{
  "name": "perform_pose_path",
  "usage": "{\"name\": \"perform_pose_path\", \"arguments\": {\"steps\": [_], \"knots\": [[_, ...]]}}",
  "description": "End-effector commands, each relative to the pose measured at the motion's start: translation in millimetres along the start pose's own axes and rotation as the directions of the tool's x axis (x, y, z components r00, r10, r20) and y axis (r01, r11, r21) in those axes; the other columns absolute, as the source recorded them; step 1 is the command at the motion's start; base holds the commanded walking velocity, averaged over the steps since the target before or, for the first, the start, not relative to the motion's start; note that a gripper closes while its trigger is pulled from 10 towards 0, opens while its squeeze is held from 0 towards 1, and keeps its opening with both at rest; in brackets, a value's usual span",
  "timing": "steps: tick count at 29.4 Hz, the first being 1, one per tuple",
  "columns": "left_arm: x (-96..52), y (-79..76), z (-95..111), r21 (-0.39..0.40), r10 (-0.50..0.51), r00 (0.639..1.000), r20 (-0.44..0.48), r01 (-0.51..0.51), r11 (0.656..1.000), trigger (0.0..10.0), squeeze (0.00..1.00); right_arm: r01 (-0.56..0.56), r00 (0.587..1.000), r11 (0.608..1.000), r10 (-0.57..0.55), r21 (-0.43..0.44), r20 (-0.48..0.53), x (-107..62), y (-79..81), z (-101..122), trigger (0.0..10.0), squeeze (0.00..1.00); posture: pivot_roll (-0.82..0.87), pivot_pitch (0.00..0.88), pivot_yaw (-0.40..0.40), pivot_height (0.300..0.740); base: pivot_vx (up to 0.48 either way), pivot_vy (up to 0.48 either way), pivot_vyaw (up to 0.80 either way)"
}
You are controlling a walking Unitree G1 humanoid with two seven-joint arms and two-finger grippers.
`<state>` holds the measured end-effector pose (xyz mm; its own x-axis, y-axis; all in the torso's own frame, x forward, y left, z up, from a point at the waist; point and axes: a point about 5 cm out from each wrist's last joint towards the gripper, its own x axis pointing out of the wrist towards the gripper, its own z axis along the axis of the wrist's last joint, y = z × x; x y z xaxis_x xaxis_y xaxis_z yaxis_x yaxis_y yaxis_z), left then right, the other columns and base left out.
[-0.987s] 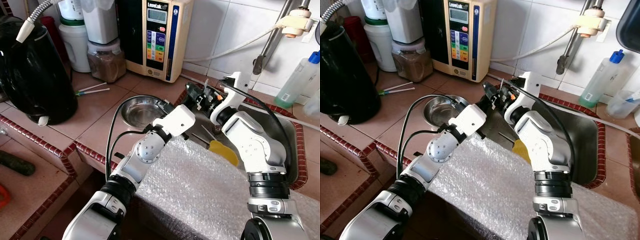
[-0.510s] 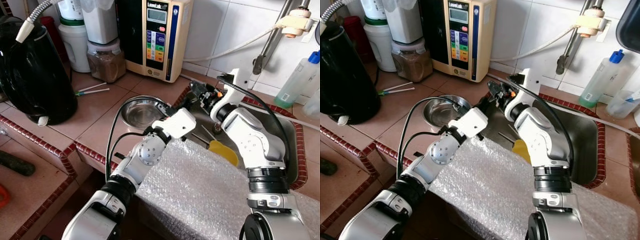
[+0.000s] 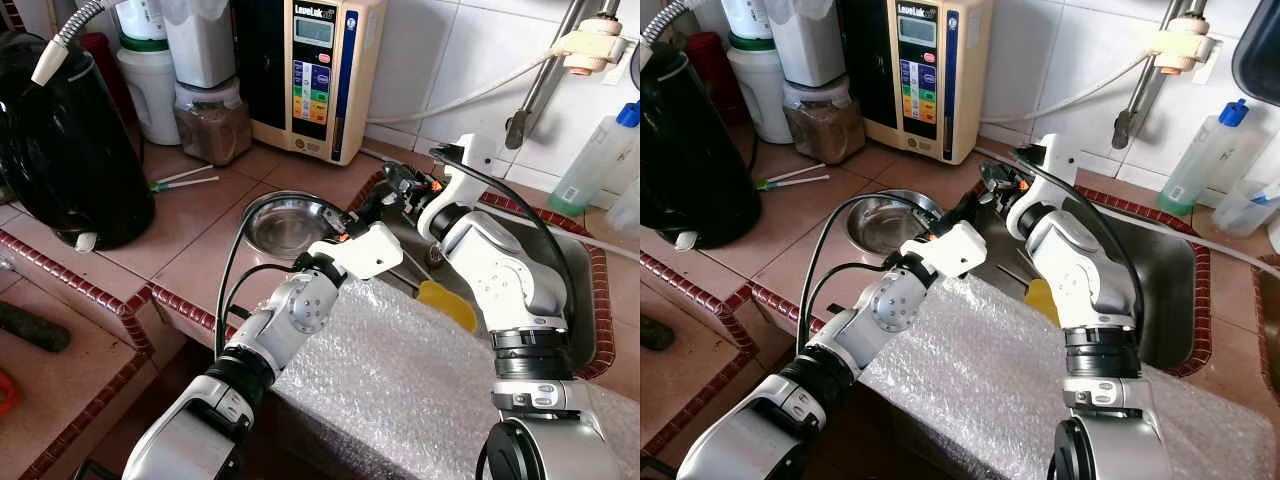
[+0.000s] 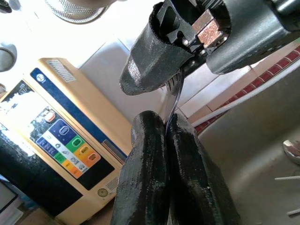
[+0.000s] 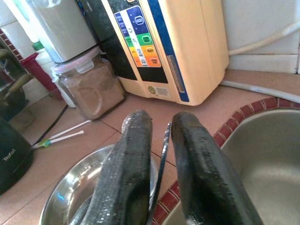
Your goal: Kitchen organization
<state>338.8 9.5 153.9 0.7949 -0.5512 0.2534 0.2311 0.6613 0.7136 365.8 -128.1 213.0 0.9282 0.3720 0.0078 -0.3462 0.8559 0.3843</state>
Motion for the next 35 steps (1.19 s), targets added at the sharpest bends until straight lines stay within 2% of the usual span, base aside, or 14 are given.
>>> {"name": "perform_pose_path", "arguments": {"steps": [1, 4, 5, 6, 7, 8, 21, 28, 31, 32, 35], "knots": [[-3.5, 25.2, -18, -0.016, 0.134, 0.988, -0.081, -0.136, 0.991, 10.0, 0.0, 0.14, 0.99, 0.99, -0.14, -0.022, 0.013, -8.1, -26.6, 6, 0.0, 0.0, 0.04, 0.0, -0.017, 0.74, 0.0, 0.0, 0.0], [-3.9, 27.4, -17, -0.033, 0.141, 0.988, -0.068, -0.144, 0.989, 10.0, 0.0, 0.14, 0.99, 0.99, -0.139, -0.023, 0.013, -7.7, -26.4, 6, 0.0, 0.0, 0.04, 0.0, -0.016, 0.74, 0.0, 0.0, 0.0], [-3.9, 27.8, -17, -0.024, 0.145, 0.987, -0.072, -0.147, 0.989, 10.0, 0.53, 0.141, 0.99, 0.99, -0.14, -0.023, 0.012, -7.6, -26.5, 5, 0.0, 0.0, 0.04, 0.0, -0.015, 0.74, 0.0, 0.0, 0.0], [-3.9, 27.8, -17, -0.024, 0.145, 0.987, -0.072, -0.147, 0.989, 10.0, 0.53, 0.141, 0.99, 0.99, -0.14, -0.023, 0.012, -7.6, -26.5, 5, 0.0, 0.0, 0.04, 0.0, -0.015, 0.74, 0.0, 0.0, 0.0], [-4.1, 27.9, -17, -0.047, 0.147, 0.987, -0.072, -0.15, 0.988, 10.0, 1.0, 0.142, 0.99, 0.99, -0.142, -0.022, 0.012, -7.4, -26.6, 5, 0.0, 0.0, 0.04, 0.0, -0.013, 0.74, 0.0, 0.0, 0.0], [-4.2, 28.0, -16, -0.067, 0.149, 0.987, -0.068, -0.153, 0.986, 10.0, 1.0, 0.144, 0.99, 0.989, -0.143, -0.021, 0.012, -7.3, -26.5, 4, 0.0, 0.0, 0.04, 0.0, -0.012, 0.74, 0.0, 0.0, 0.0], [-4.1, 24.9, -16, -0.048, 0.148, 0.987, -0.065, -0.151, 0.987, 10.0, 1.0, 0.155, 0.988, 0.988, -0.155, -0.011, 0.011, -7.1, -27.4, 1, 0.0, 0.0, 0.04, 0.0, -0.009, 0.74, 0.0, 0.0, 0.0], [-4.5, 24.4, -17, -0.063, 0.146, 0.987, -0.071, -0.151, 0.987, 10.0, 1.0, 0.157, 0.988, 0.988, -0.156, -0.011, 0.02, -5.2, -27.0, 3, 0.0, 0.0, 0.04, 0.0, -0.009, 0.74, 0.0, 0.0, 0.0], [-4.8, 19.2, -14, -0.145, 0.101, 0.994, -0.053, -0.107, 0.984, 10.0, 1.0, 0.169, 0.985, 0.986, -0.168, -0.011, 0.049, -4.6, -26.8, 6, 0.0, 0.0, 0.04, 0.0, -0.006, 0.74, 0.0, 0.0, 0.0], [-5.3, 14.7, -10, -0.195, 0.07, 0.997, -0.03, -0.074, 0.978, 10.0, 1.0, 0.186, 0.98, 0.982, -0.183, -0.027, 0.08, -5.0, -28.4, 9, 0.0, 0.0, 0.05, 0.0, -0.006, 0.74, 0.0, 0.0, 0.0], [-6.0, 9.2, -6, -0.237, 0.039, 0.999, -0.01, -0.04, 0.971, 10.0, 1.0, 0.21, 0.971, 0.977, -0.204, -0.041, 0.122, -5.1, -30.9, 16, 0.0, 0.0, 0.04, 0.0, -0.008, 0.74, 0.0, 0.0, 0.0]]}}
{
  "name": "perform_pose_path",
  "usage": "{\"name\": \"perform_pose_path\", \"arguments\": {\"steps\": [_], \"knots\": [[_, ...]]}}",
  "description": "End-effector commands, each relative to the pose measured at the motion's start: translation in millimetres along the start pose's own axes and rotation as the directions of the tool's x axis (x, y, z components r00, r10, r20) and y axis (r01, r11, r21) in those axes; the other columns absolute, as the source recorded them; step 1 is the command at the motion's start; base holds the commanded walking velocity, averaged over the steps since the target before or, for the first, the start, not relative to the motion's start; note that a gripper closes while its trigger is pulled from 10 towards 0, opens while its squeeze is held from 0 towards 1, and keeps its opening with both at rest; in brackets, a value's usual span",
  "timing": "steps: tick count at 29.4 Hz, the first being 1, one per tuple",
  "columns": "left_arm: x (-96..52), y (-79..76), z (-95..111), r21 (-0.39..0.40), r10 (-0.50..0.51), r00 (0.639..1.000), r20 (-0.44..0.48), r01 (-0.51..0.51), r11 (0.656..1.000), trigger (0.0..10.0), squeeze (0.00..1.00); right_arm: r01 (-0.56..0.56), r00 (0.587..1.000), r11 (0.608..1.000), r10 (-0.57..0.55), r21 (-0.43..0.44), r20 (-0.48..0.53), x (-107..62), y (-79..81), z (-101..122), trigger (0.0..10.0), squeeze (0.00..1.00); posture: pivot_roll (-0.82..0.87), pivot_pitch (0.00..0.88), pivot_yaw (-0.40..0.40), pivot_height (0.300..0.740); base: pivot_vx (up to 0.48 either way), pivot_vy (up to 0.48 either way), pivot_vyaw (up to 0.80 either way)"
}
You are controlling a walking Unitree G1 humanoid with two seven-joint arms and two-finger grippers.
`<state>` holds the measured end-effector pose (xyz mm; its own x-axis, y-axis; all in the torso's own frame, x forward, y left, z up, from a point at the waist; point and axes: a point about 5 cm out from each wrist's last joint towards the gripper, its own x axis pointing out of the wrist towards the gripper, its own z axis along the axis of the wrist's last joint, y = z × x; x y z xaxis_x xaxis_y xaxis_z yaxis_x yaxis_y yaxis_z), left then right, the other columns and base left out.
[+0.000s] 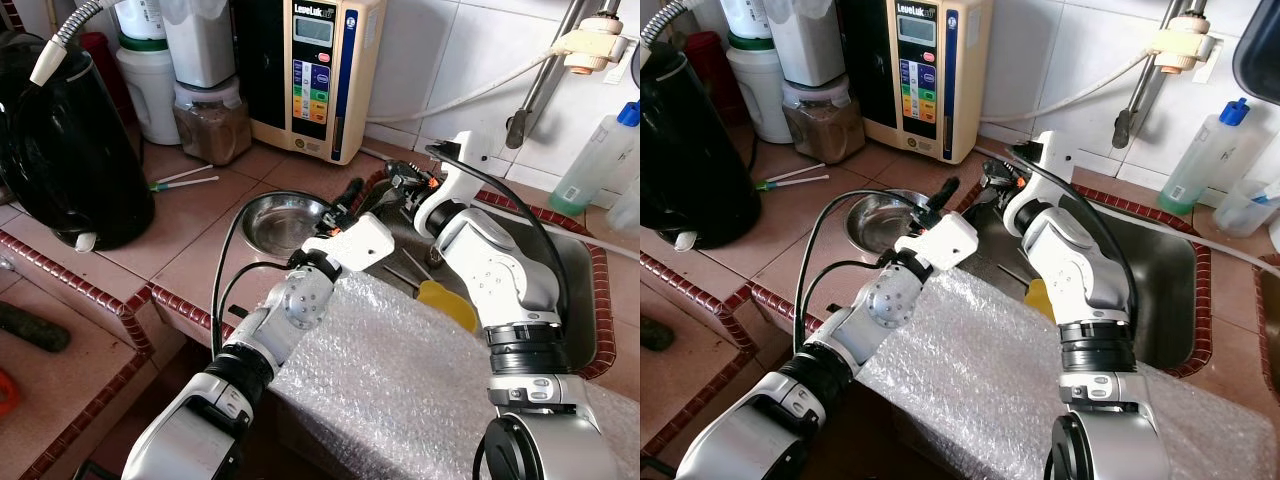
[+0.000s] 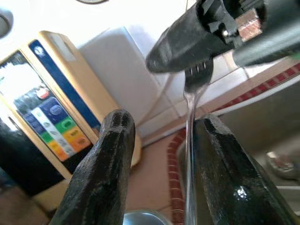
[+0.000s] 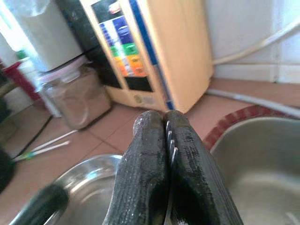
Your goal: Kitchen organization
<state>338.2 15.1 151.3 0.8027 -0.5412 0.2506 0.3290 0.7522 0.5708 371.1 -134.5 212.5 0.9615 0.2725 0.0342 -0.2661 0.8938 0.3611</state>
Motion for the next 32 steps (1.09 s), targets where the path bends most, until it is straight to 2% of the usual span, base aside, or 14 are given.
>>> {"name": "perform_pose_path", "arguments": {"steps": [1, 12, 15, 16, 19, 20, 21, 22, 23, 24, 25, 26, 28, 32], "knots": [[-1.7, 7.8, 0, -0.044, 0.032, 0.999, 0.008, -0.031, 0.999, 10.0, 1.0, 0.122, 0.991, 0.992, -0.12, -0.025, 0.055, -4.7, -24.3, 13, 0.0, 0.0, 0.04, 0.0, -0.008, 0.74, 0.0, 0.0, 0.0], [-3.9, -15.5, 13, -0.2, -0.128, 0.988, 0.089, 0.144, 0.969, 10.0, 1.0, 0.202, 0.967, 0.977, -0.189, -0.066, 0.17, -2.1, -34.0, 25, 0.0, 0.0, 0.05, 0.0, -0.021, 0.74, 0.0, 0.0, 0.0], [-5.0, -17.5, 15, -0.225, -0.177, 0.979, 0.102, 0.196, 0.954, 10.0, 1.0, 0.234, 0.959, 0.958, -0.2, -0.164, 0.201, -3.3, -37.9, 24, 0.0, 0.0, 0.05, 0.0, -0.019, 0.74, 0.0, 0.0, 0.0], [-5.4, -19.4, 15, -0.248, -0.205, 0.974, 0.1, 0.224, 0.942, 10.0, 1.0, 0.249, 0.956, 0.938, -0.199, -0.239, 0.216, -4.3, -39.7, 22, 0.0, 0.0, 0.05, 0.0, -0.02, 0.74, 0.0, 0.0, 0.0], [-6.4, -22.9, 14, -0.29, -0.254, 0.963, 0.092, 0.269, 0.918, 10.0, 1.0, 0.264, 0.954, 0.891, -0.185, -0.37, 0.236, -6.6, -42.5, 18, 0.0, 0.0, 0.05, 0.0, -0.02, 0.74, 0.0, 0.0, 0.0], [-7.5, -24.5, 12, -0.296, -0.271, 0.959, 0.087, 0.285, 0.912, 10.0, 1.0, 0.269, 0.955, 0.864, -0.182, -0.426, 0.233, -7.4, -44.4, 13, 1.4, 0.0, 0.05, 0.0, -0.018, 0.74, 0.0, 0.0, 0.0], [-8.5, -25.5, 11, -0.302, -0.286, 0.954, 0.086, 0.298, 0.906, 10.0, 1.0, 0.271, 0.956, 0.842, -0.178, -0.466, 0.233, -7.7, -45.9, 10, 1.4, 0.0, 0.05, 0.0, -0.018, 0.74, 0.0, 0.0, 0.0], [-11.4, -29.5, 9, -0.31, -0.343, 0.936, 0.078, 0.35, 0.884, 10.0, 1.0, 0.235, 0.969, 0.759, -0.132, -0.608, 0.21, -8.1, -45.8, 0, 4.5, 0.0, 0.05, 0.0, -0.019, 0.74, 0.0, 0.0, 0.0], [-11.4, -29.5, 9, -0.31, -0.343, 0.936, 0.078, 0.35, 0.884, 10.0, 1.0, 0.235, 0.969, 0.759, -0.132, -0.608, 0.21, -8.1, -45.8, 0, 4.5, 0.0, 0.05, 0.0, -0.019, 0.74, 0.0, 0.0, 0.0], [-12.3, -30.6, 8, -0.316, -0.357, 0.931, 0.076, 0.362, 0.877, 10.0, 1.0, 0.22, 0.973, 0.719, -0.113, -0.66, 0.202, -8.5, -45.5, -3, 4.8, 0.0, 0.06, 0.0, -0.021, 0.74, 0.0, 0.0, 0.0], [-12.7, -30.5, 8, -0.321, -0.361, 0.93, 0.071, 0.364, 0.874, 10.0, 1.0, 0.212, 0.975, 0.688, -0.102, -0.694, 0.197, -8.8, -46.2, -5, 5.6, 0.0, 0.06, 0.0, -0.021, 0.74, 0.0, 0.0, 0.0], [-13.1, -29.9, 7, -0.329, -0.366, 0.928, 0.065, 0.366, 0.871, 10.0, 1.0, 0.212, 0.976, 0.689, -0.12, -0.693, 0.18, -8.8, -50.2, -9, 9.8, 0.0, 0.06, 0.0, -0.02, 0.74, 0.0, 0.0, 0.0], [-13.6, -28.8, 6, -0.34, -0.376, 0.925, 0.058, 0.373, 0.863, 10.0, 1.0, 0.216, 0.976, 0.694, -0.149, -0.687, 0.156, -8.9, -56.6, -14, 10.0, 0.0, 0.06, 0.0, -0.021, 0.74, 0.0, 0.0, 0.0], [-14.0, -27.9, 4, -0.367, -0.404, 0.913, 0.045, 0.392, 0.844, 10.0, 1.0, 0.191, 0.98, 0.661, -0.17, -0.726, 0.103, -10.8, -64.3, -25, 10.0, 0.0, 0.06, 0.0, -0.022, 0.74, 0.0, 0.0, 0.0]]}}
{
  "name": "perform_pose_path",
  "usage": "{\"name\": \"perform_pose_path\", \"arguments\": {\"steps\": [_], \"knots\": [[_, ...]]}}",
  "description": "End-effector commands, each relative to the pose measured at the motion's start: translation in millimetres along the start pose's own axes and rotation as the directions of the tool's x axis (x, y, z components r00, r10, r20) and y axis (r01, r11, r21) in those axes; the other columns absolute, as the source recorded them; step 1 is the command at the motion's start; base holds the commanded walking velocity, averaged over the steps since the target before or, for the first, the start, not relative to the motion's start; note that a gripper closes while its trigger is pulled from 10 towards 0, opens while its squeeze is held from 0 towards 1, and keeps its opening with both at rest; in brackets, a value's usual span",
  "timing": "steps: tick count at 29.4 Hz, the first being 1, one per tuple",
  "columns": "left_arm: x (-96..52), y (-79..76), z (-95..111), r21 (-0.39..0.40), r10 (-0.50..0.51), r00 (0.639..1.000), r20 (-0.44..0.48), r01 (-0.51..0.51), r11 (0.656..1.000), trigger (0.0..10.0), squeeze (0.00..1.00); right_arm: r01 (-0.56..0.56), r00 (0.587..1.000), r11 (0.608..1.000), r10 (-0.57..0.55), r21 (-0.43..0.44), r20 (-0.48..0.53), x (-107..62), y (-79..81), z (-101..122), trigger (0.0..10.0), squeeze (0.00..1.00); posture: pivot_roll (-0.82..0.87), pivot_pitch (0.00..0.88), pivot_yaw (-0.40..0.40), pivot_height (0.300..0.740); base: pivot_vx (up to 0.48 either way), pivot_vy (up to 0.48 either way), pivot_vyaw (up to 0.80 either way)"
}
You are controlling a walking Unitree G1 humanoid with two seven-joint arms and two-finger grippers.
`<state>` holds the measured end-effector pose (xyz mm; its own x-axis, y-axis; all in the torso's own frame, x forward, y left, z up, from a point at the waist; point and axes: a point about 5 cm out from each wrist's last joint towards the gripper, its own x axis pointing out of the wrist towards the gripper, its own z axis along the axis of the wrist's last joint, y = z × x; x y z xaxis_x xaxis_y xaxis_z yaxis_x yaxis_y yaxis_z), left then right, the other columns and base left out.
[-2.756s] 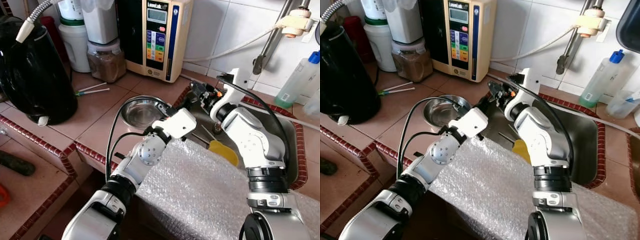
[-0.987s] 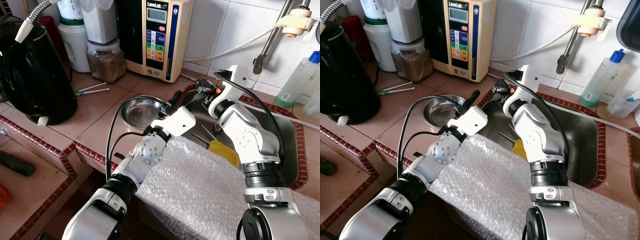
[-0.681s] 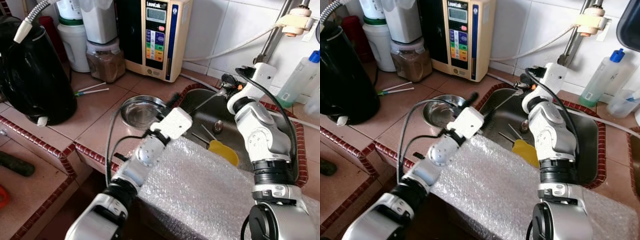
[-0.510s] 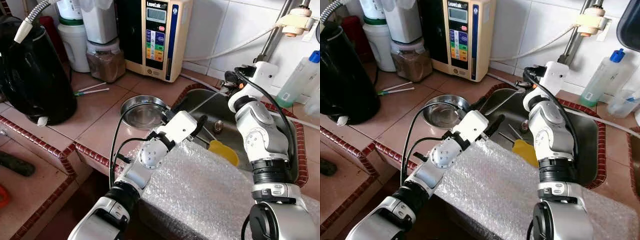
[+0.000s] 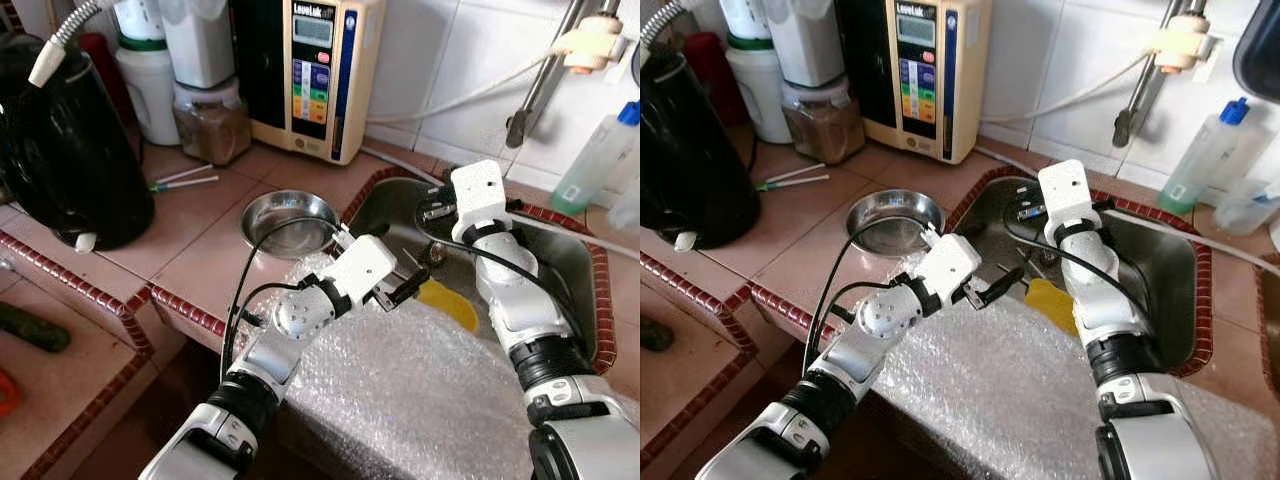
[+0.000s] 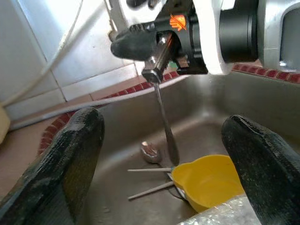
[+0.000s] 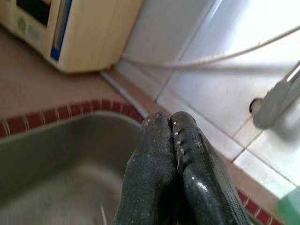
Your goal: Kitchen organization
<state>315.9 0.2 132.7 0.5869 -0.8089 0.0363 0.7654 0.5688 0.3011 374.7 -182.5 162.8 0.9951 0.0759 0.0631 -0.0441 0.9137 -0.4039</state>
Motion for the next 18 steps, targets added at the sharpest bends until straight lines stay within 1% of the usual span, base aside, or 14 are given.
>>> {"name": "perform_pose_path", "arguments": {"steps": [1, 5, 9, 10, 11, 18], "knots": [[-0.5, 2.0, 2, -0.022, -0.013, 1.0, -0.007, 0.013, 1.0, 10.0, 1.0, -0.007, 1.0, 0.999, 0.007, -0.04, -0.011, 0.5, -3.0, -5, 10.0, 0.0, 0.06, 0.0, -0.022, 0.74, 0.0, 0.0, 0.0], [-1.6, 4.2, -1, -0.068, -0.008, 1.0, -0.027, 0.006, 0.998, 10.0, 1.0, -0.039, 0.998, 0.999, 0.037, -0.033, -0.06, -2.4, 3.6, -19, 10.0, 0.0, 0.06, 0.0, -0.02, 0.74, 0.0, 0.0, 0.0], [-3.1, 4.7, -7, -0.122, 0.024, 0.998, -0.064, -0.031, 0.992, 10.0, 1.0, -0.069, 0.992, 0.997, 0.066, -0.027, -0.11, -7.2, 12.4, -33, 10.0, 0.0, 0.06, 0.0, -0.022, 0.74, 0.0, 0.0, 0.0], [-3.3, 4.6, -8, -0.132, 0.024, 0.997, -0.07, -0.033, 0.991, 10.0, 1.0, -0.076, 0.99, 0.997, 0.072, -0.025, -0.119, -8.3, 13.9, -36, 10.0, 0.29, 0.06, 0.0, -0.024, 0.74, 0.0, 0.0, 0.0], [-4.0, 5.5, -9, -0.138, 0.027, 0.997, -0.075, -0.037, 0.99, 10.0, 1.0, -0.078, 0.99, 0.997, 0.075, -0.016, -0.12, -9.4, 15.1, -38, 10.0, 1.0, 0.06, 0.0, -0.026, 0.74, 0.0, 0.0, 0.0], [-4.6, 6.5, -12, -0.172, 0.033, 0.995, -0.092, -0.048, 0.984, 10.0, 1.0, -0.084, 0.988, 0.996, 0.081, -0.012, -0.129, -9.7, 16.3, -41, 10.0, 1.0, 0.06, 0.0, -0.025, 0.74, 0.0, 0.0, 0.0]]}}
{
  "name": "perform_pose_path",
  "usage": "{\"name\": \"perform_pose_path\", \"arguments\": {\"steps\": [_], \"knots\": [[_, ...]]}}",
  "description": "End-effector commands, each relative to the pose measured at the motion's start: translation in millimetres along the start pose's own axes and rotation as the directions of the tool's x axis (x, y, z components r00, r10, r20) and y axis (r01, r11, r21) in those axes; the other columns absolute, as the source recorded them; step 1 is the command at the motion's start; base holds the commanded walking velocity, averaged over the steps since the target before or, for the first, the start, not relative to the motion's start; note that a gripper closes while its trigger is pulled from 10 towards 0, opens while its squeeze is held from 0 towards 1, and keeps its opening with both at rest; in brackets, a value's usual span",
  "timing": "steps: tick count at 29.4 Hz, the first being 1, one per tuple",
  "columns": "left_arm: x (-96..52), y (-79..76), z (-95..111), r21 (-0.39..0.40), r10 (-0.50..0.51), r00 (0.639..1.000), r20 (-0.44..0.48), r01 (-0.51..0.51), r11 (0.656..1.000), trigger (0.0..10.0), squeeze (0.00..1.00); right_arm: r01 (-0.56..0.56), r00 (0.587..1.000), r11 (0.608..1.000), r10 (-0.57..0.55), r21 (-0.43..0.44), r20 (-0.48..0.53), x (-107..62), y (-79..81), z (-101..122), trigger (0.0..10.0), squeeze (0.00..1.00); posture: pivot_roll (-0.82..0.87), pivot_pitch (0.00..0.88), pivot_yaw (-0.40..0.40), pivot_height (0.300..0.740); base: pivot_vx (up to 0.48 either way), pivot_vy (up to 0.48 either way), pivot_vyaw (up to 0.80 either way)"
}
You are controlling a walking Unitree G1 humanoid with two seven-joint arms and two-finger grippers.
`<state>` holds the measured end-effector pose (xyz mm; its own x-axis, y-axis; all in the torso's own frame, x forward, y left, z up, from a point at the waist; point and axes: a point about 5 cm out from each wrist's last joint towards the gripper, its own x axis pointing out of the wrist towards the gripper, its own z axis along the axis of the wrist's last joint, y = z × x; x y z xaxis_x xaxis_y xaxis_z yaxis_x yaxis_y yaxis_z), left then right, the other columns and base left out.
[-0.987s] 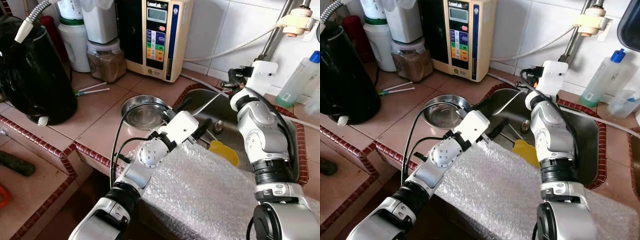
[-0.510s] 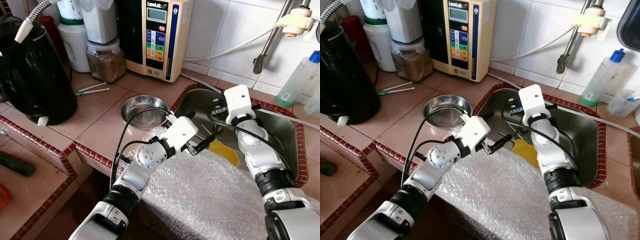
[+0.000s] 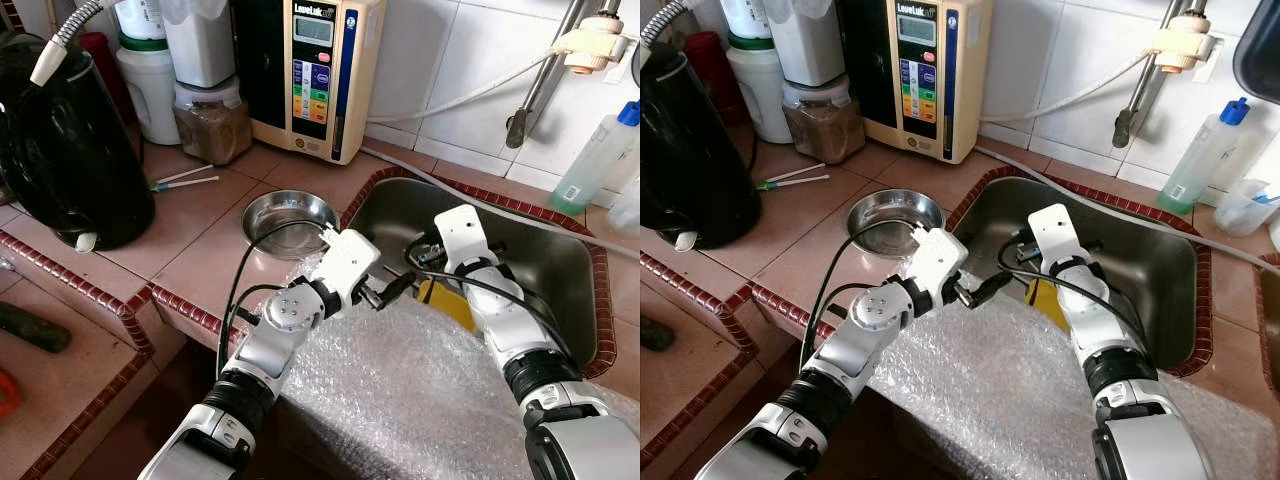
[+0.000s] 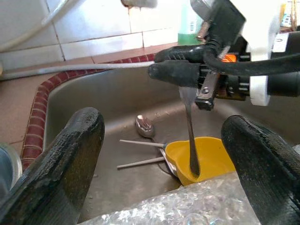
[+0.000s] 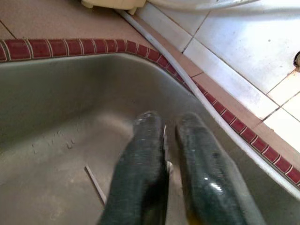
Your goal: Kitchen organization
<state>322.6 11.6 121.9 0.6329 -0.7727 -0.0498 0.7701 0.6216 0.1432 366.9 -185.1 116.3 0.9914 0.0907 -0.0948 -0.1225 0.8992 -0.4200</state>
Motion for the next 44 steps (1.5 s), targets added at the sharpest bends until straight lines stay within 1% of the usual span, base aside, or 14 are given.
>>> {"name": "perform_pose_path", "arguments": {"steps": [1, 19, 21, 23, 25, 27, 32, 33, 34, 35, 36, 37, 41, 44], "knots": [[0.9, -2.2, 2, -0.011, 0.0, 1.0, 0.005, 0.0, 1.0, 10.0, 1.0, -0.004, 1.0, 1.0, 0.004, 0.003, 0.007, 1.2, -0.6, 2, 10.0, 1.0, 0.06, 0.0, -0.025, 0.74, 0.0, 0.0, 0.0], [0.8, -1.6, 0, -0.013, 0.005, 1.0, -0.02, -0.006, 1.0, 10.0, 1.0, -0.02, 1.0, 0.999, 0.02, 0.029, -0.004, 2.0, 2.9, -2, 10.0, 1.0, 0.05, 0.0, -0.025, 0.74, 0.0, 0.0, 0.0], [0.6, 0.6, 2, -0.002, 0.024, 1.0, -0.012, -0.024, 1.0, 10.0, 1.0, 0.006, 1.0, 0.999, -0.007, 0.051, 0.027, 2.6, -0.1, 3, 10.0, 1.0, 0.05, 0.0, -0.024, 0.74, 0.0, 0.0, 0.0], [0.0, 13.6, 8, 0.003, 0.126, 0.992, 0.014, -0.126, 0.992, 10.0, 1.0, 0.06, 0.987, 0.989, -0.079, 0.133, 0.143, 3.1, -8.7, 20, 10.0, 1.0, 0.06, 0.0, -0.023, 0.74, 0.0, 0.0, 0.0], [-0.6, 18.5, 10, 0.022, 0.168, 0.985, 0.027, -0.168, 0.986, 10.0, 1.0, 0.066, 0.983, 0.988, -0.089, 0.142, 0.159, 3.2, -10.2, 23, 10.0, 1.0, 0.06, 0.0, -0.023, 0.74, 0.0, 0.0, 0.0], [-6.2, 44.7, 19, 0.033, 0.361, 0.931, 0.061, -0.363, 0.931, 10.0, 1.0, 0.086, 0.968, 0.979, -0.126, 0.182, 0.218, 3.5, -15.1, 35, 10.0, 1.0, 0.06, 0.0, -0.021, 0.74, 0.0, 0.0, 0.0], [-14.8, 65.2, 18, 0.017, 0.488, 0.872, 0.041, -0.489, 0.872, 10.0, 1.0, 0.081, 0.955, 0.969, -0.143, 0.235, 0.26, 3.7, -16.2, 45, 10.0, 1.0, 0.06, 0.0, -0.021, 0.74, 0.0, 0.0, 0.0], [-22.0, 77.6, 17, 0.014, 0.583, 0.812, 0.025, -0.584, 0.812, 10.0, 0.96, 0.059, 0.95, 0.966, -0.132, 0.253, 0.282, 3.7, -13.8, 50, 10.0, 1.0, 0.05, 0.0, -0.02, 0.74, 0.0, 0.0, 0.0], [-25.6, 83.2, 16, 0.008, 0.627, 0.779, 0.014, -0.627, 0.779, 10.0, 0.96, 0.048, 0.948, 0.964, -0.126, 0.26, 0.291, 3.6, -12.4, 53, 10.0, 1.0, 0.05, 0.0, -0.02, 0.74, 0.0, 0.0, 0.0], [-28.8, 87.8, 15, -0.016, 0.656, 0.754, 0.006, -0.656, 0.754, 10.0, 0.4, 0.04, 0.945, 0.964, -0.122, 0.262, 0.304, 3.3, -10.9, 55, 10.0, 1.0, 0.05, 0.0, -0.018, 0.74, 0.0, 0.0, 0.0], [-28.8, 87.8, 15, -0.016, 0.656, 0.754, 0.006, -0.656, 0.754, 10.0, 0.4, 0.04, 0.945, 0.964, -0.122, 0.262, 0.304, 3.3, -10.9, 55, 10.0, 1.0, 0.05, 0.0, -0.018, 0.74, 0.0, 0.0, 0.0], [-35.6, 96.7, 14, -0.031, 0.707, 0.707, -0.001, -0.707, 0.706, 10.0, 0.0, 0.015, 0.938, 0.963, -0.107, 0.27, 0.331, 2.4, -7.0, 60, 10.0, 1.0, 0.05, 0.0, -0.018, 0.74, 0.0, 0.0, 0.0], [-47.1, 111.3, 9, -0.043, 0.785, 0.618, -0.04, -0.786, 0.617, 10.0, 0.0, -0.128, 0.922, 0.95, 0.009, 0.284, 0.387, -0.7, 11.6, 73, 10.0, 1.0, 0.05, 0.0, -0.016, 0.74, 0.0, 0.0, 0.0], [-47.2, 112.0, 5, -0.033, 0.783, 0.619, -0.067, -0.786, 0.618, 10.0, 0.0, -0.258, 0.896, 0.943, 0.152, 0.211, 0.418, -8.2, 30.0, 78, 10.0, 1.0, 0.06, 0.0, -0.016, 0.74, 0.0, 0.0, 0.0]]}}
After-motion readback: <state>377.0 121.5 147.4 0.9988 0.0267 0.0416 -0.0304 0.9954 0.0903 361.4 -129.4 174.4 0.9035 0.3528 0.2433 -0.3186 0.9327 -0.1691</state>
